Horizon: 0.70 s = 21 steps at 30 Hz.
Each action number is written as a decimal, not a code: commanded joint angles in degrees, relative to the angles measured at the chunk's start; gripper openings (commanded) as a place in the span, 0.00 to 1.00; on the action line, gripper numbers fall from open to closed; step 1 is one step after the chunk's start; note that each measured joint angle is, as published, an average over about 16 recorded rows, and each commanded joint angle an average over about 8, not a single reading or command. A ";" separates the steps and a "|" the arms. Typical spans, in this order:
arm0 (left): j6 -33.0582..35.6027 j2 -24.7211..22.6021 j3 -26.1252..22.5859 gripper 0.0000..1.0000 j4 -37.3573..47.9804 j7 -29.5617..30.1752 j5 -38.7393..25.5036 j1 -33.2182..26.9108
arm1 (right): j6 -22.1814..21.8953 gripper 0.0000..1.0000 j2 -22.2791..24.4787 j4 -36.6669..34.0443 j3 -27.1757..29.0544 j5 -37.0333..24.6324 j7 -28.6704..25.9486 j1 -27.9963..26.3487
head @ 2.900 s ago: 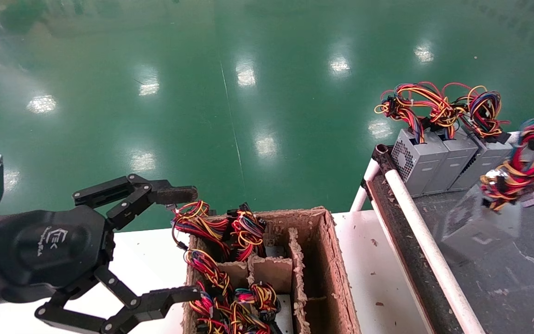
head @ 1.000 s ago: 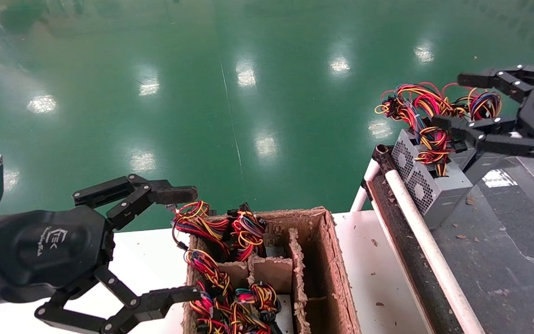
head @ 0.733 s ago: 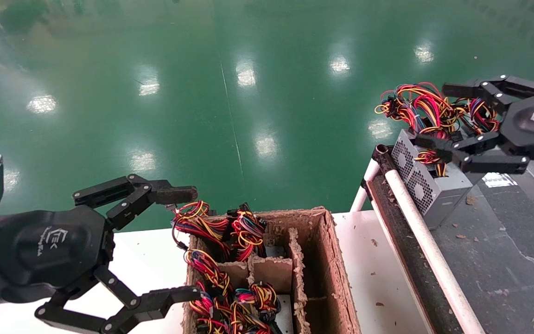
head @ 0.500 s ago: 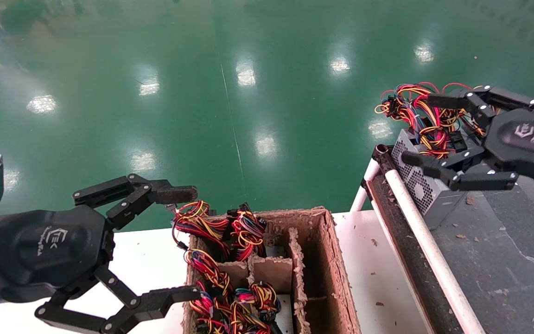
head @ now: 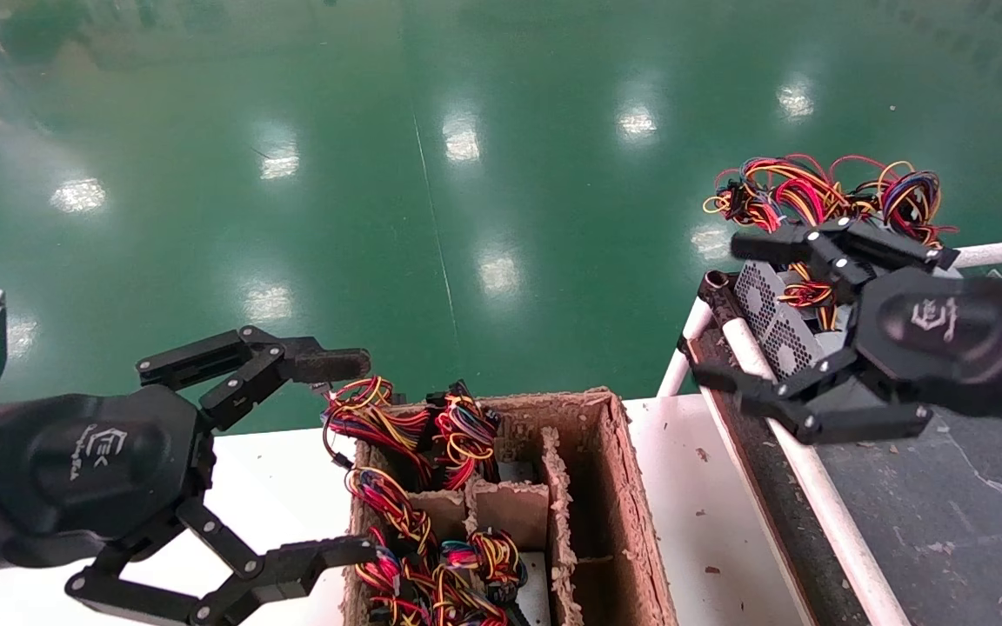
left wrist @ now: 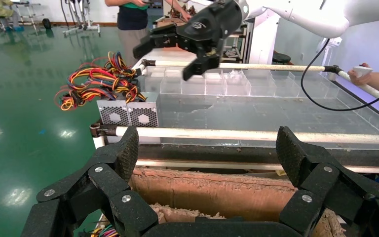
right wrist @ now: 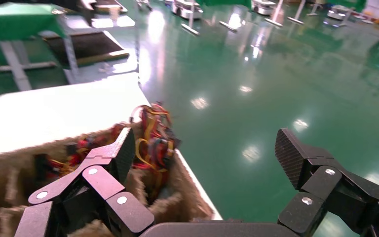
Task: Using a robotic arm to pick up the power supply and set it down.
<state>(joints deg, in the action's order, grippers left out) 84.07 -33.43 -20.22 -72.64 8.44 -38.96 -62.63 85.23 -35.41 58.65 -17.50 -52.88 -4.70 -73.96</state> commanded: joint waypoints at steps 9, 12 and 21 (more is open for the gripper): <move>0.00 0.00 -0.01 1.00 0.00 0.00 0.01 0.00 | 0.22 1.00 0.19 7.05 0.70 5.20 -2.86 5.85; 0.00 0.00 -0.01 1.00 0.00 0.00 0.01 0.00 | 0.28 1.00 0.24 9.16 0.91 6.76 -3.72 7.61; -0.01 0.01 -0.01 1.00 0.01 -0.01 0.01 0.00 | 0.46 1.00 0.37 14.84 1.47 10.96 -5.99 12.32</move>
<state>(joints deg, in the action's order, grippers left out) 84.06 -33.43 -20.24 -72.64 8.43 -38.95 -62.63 85.65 -35.06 72.30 -16.14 -42.80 -10.21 -62.63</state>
